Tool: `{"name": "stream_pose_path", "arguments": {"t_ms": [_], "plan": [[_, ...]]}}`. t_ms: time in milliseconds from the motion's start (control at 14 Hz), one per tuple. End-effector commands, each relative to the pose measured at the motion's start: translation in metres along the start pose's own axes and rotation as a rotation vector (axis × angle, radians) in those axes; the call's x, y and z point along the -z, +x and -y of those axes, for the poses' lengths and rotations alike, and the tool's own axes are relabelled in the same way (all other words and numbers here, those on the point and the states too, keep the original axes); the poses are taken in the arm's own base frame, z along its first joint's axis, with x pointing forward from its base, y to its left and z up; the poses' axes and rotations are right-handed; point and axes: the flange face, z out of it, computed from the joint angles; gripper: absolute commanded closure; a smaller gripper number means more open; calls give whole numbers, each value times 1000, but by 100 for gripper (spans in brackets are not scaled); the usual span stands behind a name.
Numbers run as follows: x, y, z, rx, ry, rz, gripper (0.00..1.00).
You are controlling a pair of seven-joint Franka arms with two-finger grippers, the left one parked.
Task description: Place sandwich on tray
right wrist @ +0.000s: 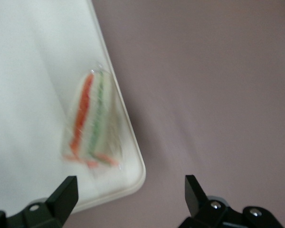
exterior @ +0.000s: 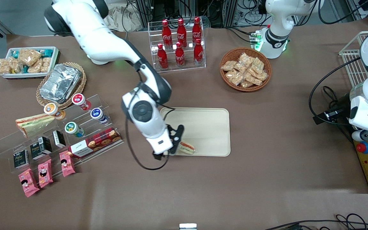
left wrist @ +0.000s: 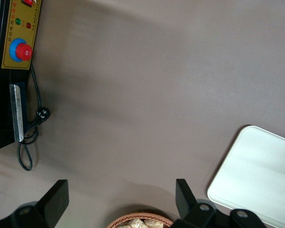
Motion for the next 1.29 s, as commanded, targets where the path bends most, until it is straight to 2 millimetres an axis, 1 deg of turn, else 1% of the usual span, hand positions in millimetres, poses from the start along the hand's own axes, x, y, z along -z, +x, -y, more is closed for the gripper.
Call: {"name": "stream_pose_path", "arguments": {"t_ms": [0,71,143,286,357,429,500,643,714,786,1000,1143,1214], "plan": [[46,-52,-33,-112,86,7,0],[66,-68,-46,-157,112,-8,0],[86,-89,-64,-209,134,-20,0],[126,-123,-88,-268,135,-29,0],[143,-142,-98,-301,137,-30,0],[164,-157,-102,-326,136,-27,0],[181,-178,-113,-367,124,-16,0],[204,-228,-133,-450,130,17,0],[220,-252,-139,-487,127,36,0],[230,-279,-147,-526,117,69,0],[263,-334,-157,-610,94,94,0],[273,-362,-161,-660,103,106,0],[275,-376,-161,-703,125,121,0]]}}
